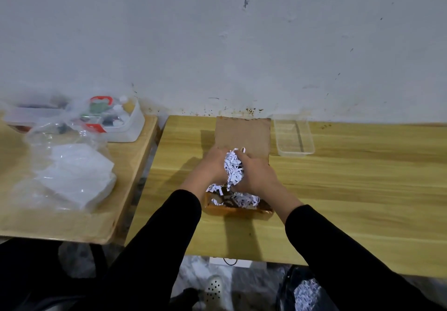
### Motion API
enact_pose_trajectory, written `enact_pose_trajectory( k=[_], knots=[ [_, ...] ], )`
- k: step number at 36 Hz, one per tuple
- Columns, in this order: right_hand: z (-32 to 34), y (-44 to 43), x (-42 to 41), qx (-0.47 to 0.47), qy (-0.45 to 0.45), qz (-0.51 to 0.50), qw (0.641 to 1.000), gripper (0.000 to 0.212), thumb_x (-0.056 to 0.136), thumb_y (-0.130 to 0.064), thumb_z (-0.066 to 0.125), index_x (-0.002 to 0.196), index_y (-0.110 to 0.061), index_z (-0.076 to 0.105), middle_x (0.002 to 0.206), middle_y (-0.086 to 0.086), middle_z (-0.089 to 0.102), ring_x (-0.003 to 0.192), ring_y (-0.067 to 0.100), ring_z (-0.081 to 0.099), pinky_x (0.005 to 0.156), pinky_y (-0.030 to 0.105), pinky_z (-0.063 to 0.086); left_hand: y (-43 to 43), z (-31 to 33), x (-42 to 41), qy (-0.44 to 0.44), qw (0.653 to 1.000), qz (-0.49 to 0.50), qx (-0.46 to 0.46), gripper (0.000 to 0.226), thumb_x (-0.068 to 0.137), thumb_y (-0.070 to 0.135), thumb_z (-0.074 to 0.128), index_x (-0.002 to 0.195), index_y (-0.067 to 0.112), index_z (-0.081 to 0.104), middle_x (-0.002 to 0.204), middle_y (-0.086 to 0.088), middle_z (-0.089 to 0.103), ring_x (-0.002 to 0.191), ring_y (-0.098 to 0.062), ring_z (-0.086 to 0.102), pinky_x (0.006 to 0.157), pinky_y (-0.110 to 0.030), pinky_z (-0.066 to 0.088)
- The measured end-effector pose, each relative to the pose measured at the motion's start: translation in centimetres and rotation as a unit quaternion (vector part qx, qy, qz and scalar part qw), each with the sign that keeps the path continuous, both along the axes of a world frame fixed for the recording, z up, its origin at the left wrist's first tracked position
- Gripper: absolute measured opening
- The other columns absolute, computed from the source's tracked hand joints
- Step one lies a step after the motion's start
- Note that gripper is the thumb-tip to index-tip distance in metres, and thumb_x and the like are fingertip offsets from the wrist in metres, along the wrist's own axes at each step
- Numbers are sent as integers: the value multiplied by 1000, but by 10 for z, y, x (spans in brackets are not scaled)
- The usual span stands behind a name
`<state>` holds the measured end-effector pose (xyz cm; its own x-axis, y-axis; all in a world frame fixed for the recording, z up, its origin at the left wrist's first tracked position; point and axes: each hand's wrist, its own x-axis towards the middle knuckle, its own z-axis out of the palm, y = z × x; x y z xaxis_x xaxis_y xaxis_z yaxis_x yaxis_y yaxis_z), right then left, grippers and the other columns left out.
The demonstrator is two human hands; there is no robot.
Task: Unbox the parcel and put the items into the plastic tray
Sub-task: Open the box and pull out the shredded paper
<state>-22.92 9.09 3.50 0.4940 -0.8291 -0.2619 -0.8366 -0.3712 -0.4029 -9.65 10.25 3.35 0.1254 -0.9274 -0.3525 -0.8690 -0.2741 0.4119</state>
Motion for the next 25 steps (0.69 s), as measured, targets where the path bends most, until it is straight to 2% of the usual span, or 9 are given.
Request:
enact_pose_trajectory(
  k=[2,4,7,10,14,18,20,22,25],
  knots=[
    [5,-2,-3,-4,3,3,1000,94,68,-37,76,142,-29,18,123,8,56,109,31,56,79,38,48,-2,5,-2,3,1000,2,13,77,69,-1,69,138,15,37,139,-8,37,121,-29,47,88,-32,50],
    [11,-5,-7,-8,3,1,1000,96,67,-36,77,142,-28,18,126,8,55,109,31,56,78,38,48,-3,14,-6,6,1000,2,21,82,69,-7,67,141,14,32,141,-8,34,120,-31,47,85,-34,52],
    [21,-12,-20,-19,-1,-6,1000,100,63,-38,79,141,-30,18,127,7,54,105,31,57,72,36,47,-11,26,-18,9,1000,-13,-3,69,70,4,71,132,15,42,136,-6,43,106,-27,55,68,-25,49],
    [35,-21,-42,-36,9,-12,999,100,62,-44,80,141,-30,20,125,8,54,106,31,58,76,38,51,-23,39,-40,12,999,-27,-28,67,67,13,77,127,15,47,127,-7,49,108,-29,54,71,-26,46],
    [50,-33,-85,-45,0,-57,997,97,62,-39,79,141,-30,23,126,6,52,111,29,55,84,39,50,-45,51,-83,42,996,-65,-48,67,66,12,78,125,15,48,127,-8,49,107,-30,56,66,-25,46],
    [50,-38,-141,-44,20,-115,992,92,62,-36,77,139,-31,27,122,5,52,110,30,56,82,37,48,-62,48,-138,59,990,-120,-39,60,72,14,73,125,17,46,126,-9,45,106,-29,54,72,-30,50],
    [43,-37,-170,-36,35,-143,988,92,61,-36,78,138,-32,27,123,5,52,110,29,57,82,37,48,-66,40,-168,74,986,-147,-27,65,72,17,73,129,17,42,126,-8,40,111,-30,50,85,-36,51],
    [32,-36,-197,-24,49,-167,984,92,61,-36,78,138,-32,27,125,5,52,111,29,56,83,37,48,-68,26,-197,83,981,-176,-10,70,70,21,74,131,18,41,128,-9,40,118,-30,47,96,-39,47],
    [13,-29,-231,-8,69,-194,979,90,62,-37,77,137,-32,28,123,5,51,111,29,57,83,37,47,-65,6,-231,109,972,-207,26,75,72,20,74,137,18,36,134,-10,36,125,-30,41,101,-39,41]
  ],
)
